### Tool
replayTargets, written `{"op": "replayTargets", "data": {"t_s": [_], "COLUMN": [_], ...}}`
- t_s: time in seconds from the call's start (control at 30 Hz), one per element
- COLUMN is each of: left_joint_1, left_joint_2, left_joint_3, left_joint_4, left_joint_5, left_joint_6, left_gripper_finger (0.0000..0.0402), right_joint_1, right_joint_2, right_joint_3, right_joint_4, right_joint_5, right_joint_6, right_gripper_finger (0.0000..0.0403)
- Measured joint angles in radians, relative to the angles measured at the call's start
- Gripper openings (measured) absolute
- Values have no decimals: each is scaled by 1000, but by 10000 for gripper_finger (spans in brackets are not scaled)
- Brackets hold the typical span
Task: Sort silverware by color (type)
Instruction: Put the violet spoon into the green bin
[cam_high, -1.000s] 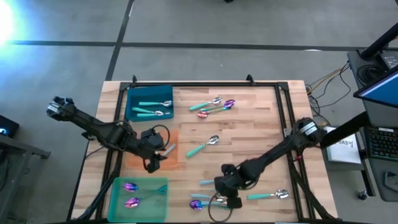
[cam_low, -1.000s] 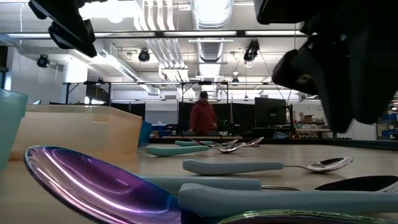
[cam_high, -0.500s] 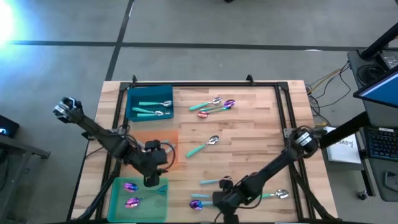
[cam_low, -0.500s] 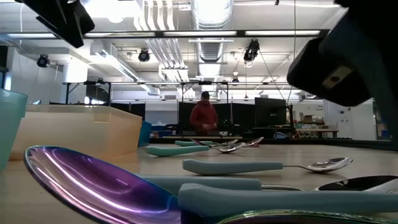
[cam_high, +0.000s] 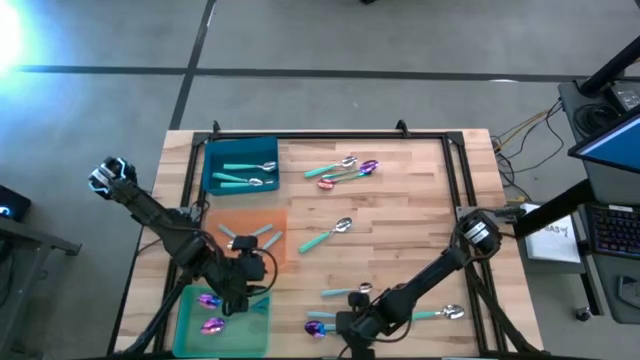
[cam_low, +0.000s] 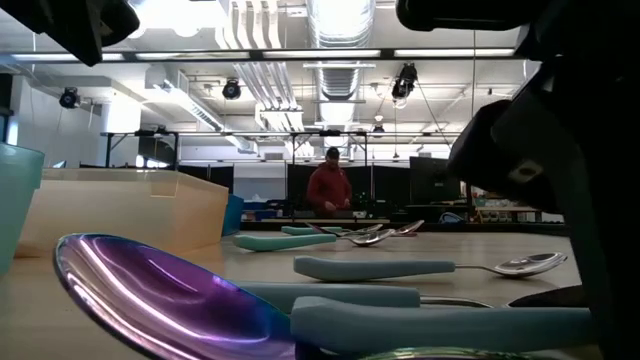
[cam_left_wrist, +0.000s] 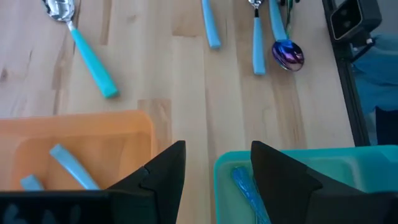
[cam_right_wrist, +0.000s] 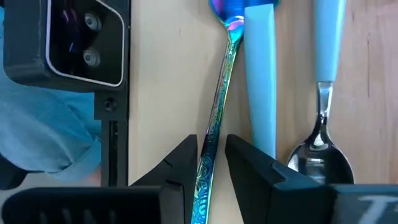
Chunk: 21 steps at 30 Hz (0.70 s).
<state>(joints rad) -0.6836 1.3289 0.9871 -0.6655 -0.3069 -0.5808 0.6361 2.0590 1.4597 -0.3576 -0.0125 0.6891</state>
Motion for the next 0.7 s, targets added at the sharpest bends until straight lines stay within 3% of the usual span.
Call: {"op": "replayTargets", "data": {"t_s": [0.2,0.5,0.7], "left_joint_1": [-12,-14,-14], "left_joint_2": [-1,-2,-2], "left_joint_3": [0,0,0], "left_joint_4": [0,-8,-10], "left_joint_5": [-1,-1,-20], "left_joint_6": [12,42,54], "left_gripper_finger": [166,166,166], "right_joint_1": [0,0,-3], "right_joint_2": [6,45,46], "right_joint_3": [0,1,0], "right_joint_4": [1,-1,-7], "right_joint_5": [88,122,124], "right_joint_6": [-51,-122,-126], "right_gripper_finger": [82,80,46]}}
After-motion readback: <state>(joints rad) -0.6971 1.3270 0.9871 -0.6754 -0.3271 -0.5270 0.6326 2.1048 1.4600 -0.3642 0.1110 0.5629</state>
